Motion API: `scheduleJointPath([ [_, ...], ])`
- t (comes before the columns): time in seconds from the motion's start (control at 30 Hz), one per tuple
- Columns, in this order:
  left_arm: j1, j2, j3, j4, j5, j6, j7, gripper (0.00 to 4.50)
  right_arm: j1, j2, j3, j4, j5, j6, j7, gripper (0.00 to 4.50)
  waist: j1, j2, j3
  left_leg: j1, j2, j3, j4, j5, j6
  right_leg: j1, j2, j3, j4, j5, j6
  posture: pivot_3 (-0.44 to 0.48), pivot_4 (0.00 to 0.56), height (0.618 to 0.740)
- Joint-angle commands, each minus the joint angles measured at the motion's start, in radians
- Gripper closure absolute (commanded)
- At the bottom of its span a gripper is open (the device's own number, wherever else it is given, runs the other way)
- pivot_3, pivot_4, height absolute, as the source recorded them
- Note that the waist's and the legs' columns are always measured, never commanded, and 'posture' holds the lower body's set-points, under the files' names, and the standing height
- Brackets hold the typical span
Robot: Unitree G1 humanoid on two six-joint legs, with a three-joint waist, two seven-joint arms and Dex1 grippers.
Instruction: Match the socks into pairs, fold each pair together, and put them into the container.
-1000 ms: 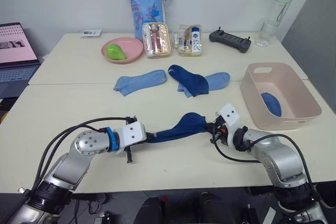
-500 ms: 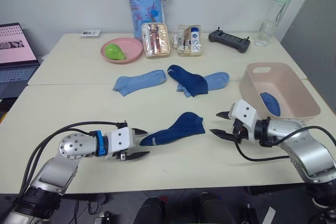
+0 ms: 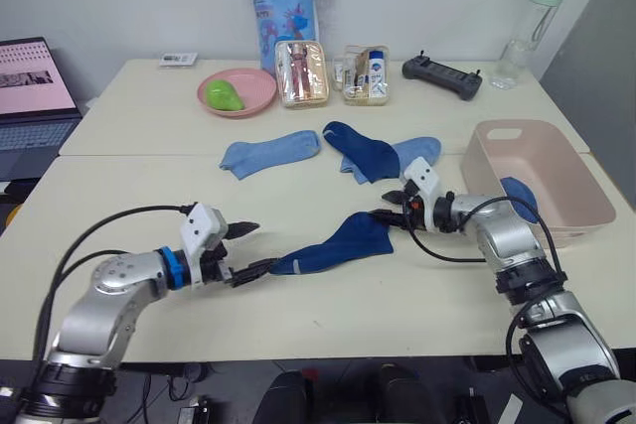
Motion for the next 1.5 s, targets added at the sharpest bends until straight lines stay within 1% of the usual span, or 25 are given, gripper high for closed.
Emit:
scheduleJointPath([
  [0.03,-0.001,-0.009,0.004,-0.059,0.009,-0.001,0.021,0.0,-0.002,-0.02,0.022,-0.034,-0.004,-0.003,0.076,3.22,-0.002,0.0,0.0,0.0,0.0,-0.001,0.0,0.0,0.0,0.0,0.0,-0.001,0.0,0.0,0.0,0.0,0.15,0.74],
  [0.13,0.002,0.0,0.015,-0.064,0.009,0.001,0.015,0.0,-0.003,-0.021,0.029,-0.026,-0.021,-0.001,0.068,4.35,-0.002,0.0,0.0,0.001,0.001,-0.001,0.0,0.0,0.0,0.0,0.0,-0.001,0.001,0.0,0.0,0.0,0.15,0.74],
  [0.17,0.004,0.006,0.017,-0.059,0.017,-0.008,0.011,0.0,-0.003,-0.021,0.023,-0.024,-0.027,-0.002,0.052,4.47,-0.002,0.0,0.0,0.001,0.001,-0.001,0.0,0.0,0.0,0.0,0.0,-0.001,0.001,0.0,0.0,0.0,0.15,0.74],
  [0.37,0.016,0.023,0.029,-0.061,0.02,-0.017,-0.009,0.0,0.061,-0.064,-0.044,-0.166,0.031,0.129,0.044,4.47,0.001,0.0,0.0,0.0,0.0,-0.001,0.0,0.0,0.0,0.0,0.0,-0.001,0.001,0.0,0.0,0.0,0.15,0.74],
  [0.43,0.026,0.039,0.024,-0.048,0.052,-0.045,-0.019,0.0,0.11,-0.092,-0.069,-0.239,0.033,0.168,0.015,4.47,0.001,0.0,0.0,0.0,0.0,-0.001,0.0,0.0,0.0,0.0,0.0,-0.001,0.0,0.0,0.0,0.0,0.15,0.74],
  [0.57,0.024,0.04,0.032,-0.039,0.07,-0.084,-0.02,0.0,0.242,-0.135,-0.176,-0.486,0.095,0.358,-0.07,4.47,0.003,0.0,0.0,0.0,0.0,-0.001,0.0,0.0,0.0,0.0,0.0,-0.001,0.0,0.0,0.0,0.0,0.15,0.74],
  [0.63,0.015,0.037,0.026,-0.042,0.082,-0.104,-0.019,0.0,0.307,-0.127,-0.233,-0.617,0.136,0.464,-0.127,4.47,0.004,0.0,0.0,-0.001,0.0,-0.001,0.0,0.0,0.0,0.0,0.0,-0.001,0.0,0.0,0.0,0.0,0.15,0.74],
  [0.7,0.011,0.037,0.019,-0.045,0.088,-0.115,-0.024,0.0,0.346,-0.109,-0.269,-0.706,0.164,0.54,-0.18,4.47,0.003,0.0,0.0,-0.001,0.0,-0.002,0.0,0.0,0.0,0.0,0.0,-0.001,0.0,0.0,0.0,0.0,0.15,0.74],
  [0.8,-0.005,0.025,-0.011,-0.05,0.102,-0.127,-0.031,0.0,0.39,-0.056,-0.306,-0.796,0.183,0.61,-0.275,4.47,-0.002,0.0,0.0,0.0,0.0,-0.001,-0.001,0.0,0.0,0.0,0.0,-0.001,0.001,0.0,0.0,0.0,0.15,0.74],
  [0.9,-0.071,-0.038,-0.024,-0.026,0.06,-0.044,0.006,0.0,0.41,-0.009,-0.301,-0.833,0.203,0.637,-0.324,4.47,-0.001,0.0,0.0,0.0,0.0,-0.001,-0.001,0.0,0.0,0.0,0.0,-0.001,0.001,0.0,0.0,0.0,0.15,0.74],
  [0.97,-0.138,-0.083,-0.014,0.014,0.016,0.03,0.025,0.0,0.425,-0.02,-0.273,-0.833,0.193,0.62,-0.326,4.47,0.002,0.0,0.0,-0.001,0.0,-0.001,0.0,0.0,0.0,0.001,0.0,-0.001,0.0,0.0,0.0,0.0,0.15,0.74],
  [1.07,-0.238,-0.114,-0.011,0.096,-0.001,0.089,0.024,0.0,0.435,-0.037,-0.252,-0.821,0.196,0.603,-0.324,4.47,0.002,0.0,0.0,-0.001,-0.001,-0.002,0.0,0.0,0.0,0.001,0.0,-0.001,0.0,0.0,0.0,0.0,0.15,0.74],
  [1.13,-0.319,-0.107,-0.072,0.197,0.06,0.07,-0.019,0.0,0.432,-0.037,-0.246,-0.805,0.201,0.591,-0.325,4.47,0.001,0.0,0.0,-0.001,-0.001,-0.002,0.0,0.0,0.0,0.001,0.001,-0.002,0.001,0.0,0.0,0.0,0.15,0.74],
  [1.2,-0.361,-0.105,-0.135,0.267,0.127,0.016,-0.054,0.0,0.423,-0.035,-0.242,-0.795,0.202,0.584,-0.329,4.47,-0.001,0.0,0.0,0.0,-0.001,-0.002,0.0,0.0,0.0,0.001,0.001,-0.001,0.001,0.0,0.0,0.0,0.15,0.74],
  [1.27,-0.38,-0.116,-0.168,0.316,0.17,-0.042,-0.067,0.0,0.414,-0.031,-0.24,-0.791,0.207,0.582,-0.336,4.47,-0.005,0.0,0.0,0.0,-0.001,-0.001,0.0,0.0,0.0,0.001,0.002,-0.001,0.001,0.0,0.0,0.0,0.15,0.74],
  [1.37,-0.383,-0.125,-0.2,0.339,0.198,-0.08,-0.094,0.0,0.411,-0.025,-0.244,-0.79,0.214,0.572,-0.35,4.47,-0.007,0.0,0.0,0.0,0.0,-0.001,0.0,0.0,0.0,0.0,0.002,0.0,0.001,0.0,0.0,0.0,0.15,0.74],
  [1.5,-0.332,-0.095,-0.218,0.286,0.207,-0.11,-0.154,0.0,0.397,-0.008,-0.279,-0.772,0.224,0.566,-0.378,4.47,-0.005,0.0,0.0,0.0,0.0,-0.001,0.0,0.0,0.0,0.0,0.001,0.0,0.001,0.0,0.0,0.0,0.15,0.74],
])
